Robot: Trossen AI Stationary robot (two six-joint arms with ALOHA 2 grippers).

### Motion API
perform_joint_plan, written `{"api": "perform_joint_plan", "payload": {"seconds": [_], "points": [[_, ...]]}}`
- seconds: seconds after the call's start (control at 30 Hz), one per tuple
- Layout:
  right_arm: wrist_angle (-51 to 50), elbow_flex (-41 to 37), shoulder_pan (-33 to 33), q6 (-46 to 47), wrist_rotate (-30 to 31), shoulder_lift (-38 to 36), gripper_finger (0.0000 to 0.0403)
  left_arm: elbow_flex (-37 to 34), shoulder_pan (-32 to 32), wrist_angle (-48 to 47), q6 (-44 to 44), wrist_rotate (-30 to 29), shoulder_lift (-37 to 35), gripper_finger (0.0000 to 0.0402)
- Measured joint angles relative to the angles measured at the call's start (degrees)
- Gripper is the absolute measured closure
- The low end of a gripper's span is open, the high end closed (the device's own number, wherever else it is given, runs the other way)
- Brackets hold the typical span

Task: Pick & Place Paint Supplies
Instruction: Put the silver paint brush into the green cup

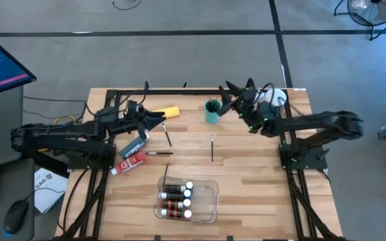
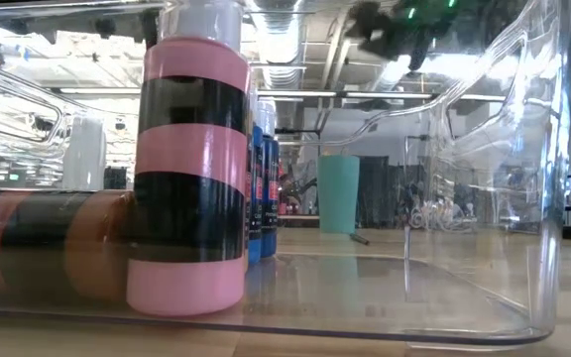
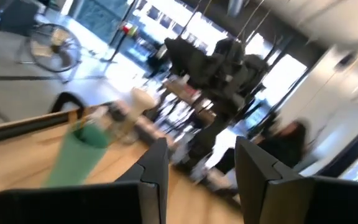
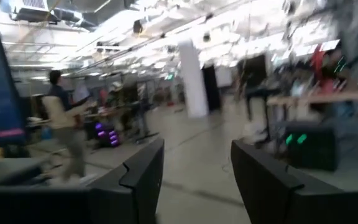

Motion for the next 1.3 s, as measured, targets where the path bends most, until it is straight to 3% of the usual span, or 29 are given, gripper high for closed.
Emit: {"api": "perform_joint_plan", "payload": {"seconds": [0.2, 0.43, 0.73, 1.3], "points": [[-29.58, 8.71, 4.60, 13.91, -0.14, -11.02, 0.0238, 0.00, 0.00, 8.53, -8.47, 1.95, -0.02, 0.0309], [-44.95, 15.06, 10.33, 28.44, -0.65, -13.23, 0.0261, 0.00, -0.26, 13.24, -15.01, 1.05, -0.02, 0.0309], [-42.13, 15.41, 16.14, 40.81, -2.61, -11.18, 0.0278, 0.00, -0.25, 27.55, -19.87, 0.31, -0.02, 0.0309], [-25.85, 15.48, 16.82, 42.45, -4.55, -10.17, 0.0278, 0.00, -0.57, 34.93, -27.46, -1.09, -0.02, 0.0309]]}}
